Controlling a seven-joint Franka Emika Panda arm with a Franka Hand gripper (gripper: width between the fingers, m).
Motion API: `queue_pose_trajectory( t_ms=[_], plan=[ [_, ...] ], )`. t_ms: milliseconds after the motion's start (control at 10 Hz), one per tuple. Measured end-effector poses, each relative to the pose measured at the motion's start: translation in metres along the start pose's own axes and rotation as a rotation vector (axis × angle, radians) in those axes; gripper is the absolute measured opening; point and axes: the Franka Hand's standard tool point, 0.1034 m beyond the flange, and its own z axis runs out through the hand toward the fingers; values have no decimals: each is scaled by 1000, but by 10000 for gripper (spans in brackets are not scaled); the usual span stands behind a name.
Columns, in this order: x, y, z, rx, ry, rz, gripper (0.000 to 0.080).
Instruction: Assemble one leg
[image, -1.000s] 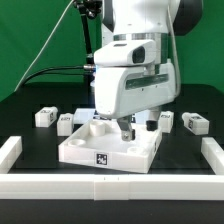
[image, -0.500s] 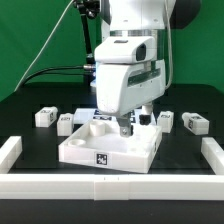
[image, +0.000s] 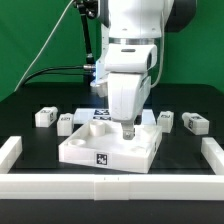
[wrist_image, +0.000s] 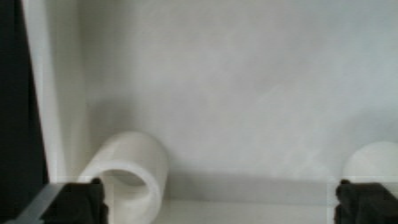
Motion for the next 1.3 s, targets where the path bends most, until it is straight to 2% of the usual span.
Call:
queue_pose_trajectory(
  t_ms=[300, 500, 600, 700, 800, 900, 1100, 1300],
  plan=[
    [-1, 0, 1, 2, -1, 2, 650],
    [-12, 4, 4, 19, -9, -11, 650],
    [-9, -3, 3, -5, 2, 1, 650],
    [-6, -26, 3, -17, 12, -12, 650],
    [-5, -56, 6, -9, 16, -24, 650],
    [-7, -71, 8, 8, 12, -30, 650],
    [-7, -85, 10, 21, 11, -35, 650],
    [-9, -87, 11, 24, 10, -34, 650]
  ],
)
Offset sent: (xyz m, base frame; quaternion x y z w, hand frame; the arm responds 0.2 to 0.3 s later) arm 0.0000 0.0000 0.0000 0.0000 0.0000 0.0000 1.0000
